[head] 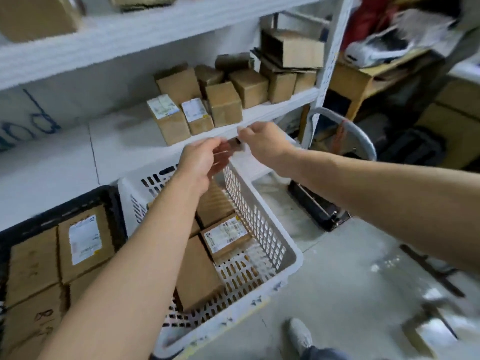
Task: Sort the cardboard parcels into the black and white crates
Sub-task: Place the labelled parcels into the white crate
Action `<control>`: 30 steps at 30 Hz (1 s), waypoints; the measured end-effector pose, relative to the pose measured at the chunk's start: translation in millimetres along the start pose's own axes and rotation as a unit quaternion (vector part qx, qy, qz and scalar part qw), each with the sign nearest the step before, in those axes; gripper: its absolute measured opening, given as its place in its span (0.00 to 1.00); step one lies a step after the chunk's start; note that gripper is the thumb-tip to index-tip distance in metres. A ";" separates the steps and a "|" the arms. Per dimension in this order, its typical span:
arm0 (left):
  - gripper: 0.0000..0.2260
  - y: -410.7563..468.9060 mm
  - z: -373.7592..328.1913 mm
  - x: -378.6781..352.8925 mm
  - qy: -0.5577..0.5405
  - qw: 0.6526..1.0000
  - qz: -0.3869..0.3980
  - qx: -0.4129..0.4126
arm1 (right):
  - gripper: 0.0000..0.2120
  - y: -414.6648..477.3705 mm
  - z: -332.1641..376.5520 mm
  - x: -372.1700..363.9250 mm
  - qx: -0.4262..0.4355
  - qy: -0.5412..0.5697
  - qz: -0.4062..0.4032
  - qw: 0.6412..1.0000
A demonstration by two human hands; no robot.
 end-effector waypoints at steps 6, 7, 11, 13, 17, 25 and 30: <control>0.06 -48.4 4.5 -138.5 0.030 0.977 0.210 0.012 | 0.15 -89.5 -49.6 109.4 -0.077 0.048 -0.153 0.984; 0.07 -61.5 10.5 -164.8 0.035 0.969 0.245 0.019 | 0.14 -109.6 -62.6 129.4 -0.096 0.049 -0.183 0.977; 0.09 -129.3 44.2 -264.4 0.056 0.929 0.361 0.054 | 0.19 -204.7 -113.9 206.0 -0.183 0.005 -0.289 0.939; 0.09 -168.8 64.0 -305.9 0.074 0.906 0.412 0.067 | 0.22 -254.3 -138.9 236.5 -0.221 0.002 -0.329 0.918; 0.11 -240.1 109.5 -367.8 0.111 0.864 0.483 0.091 | 0.21 -344.8 -185.5 276.3 -0.282 0.035 -0.391 0.875; 0.11 -339.4 198.3 -447.5 0.153 0.832 0.513 0.149 | 0.18 -469.5 -265.3 324.5 -0.353 0.044 -0.398 0.846; 0.10 -376.5 261.4 -488.9 0.139 0.859 0.459 0.180 | 0.20 -511.6 -338.3 350.6 -0.369 0.052 -0.354 0.858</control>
Point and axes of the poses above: each hand's wrist, its own y-axis towards the middle knuckle, its own x-axis out of the back of the hand, z = x × y, the point moved 9 cm from there along y, towards the middle knuckle, and after that the axes turned 4 degrees about z, right-handed, at the moved point
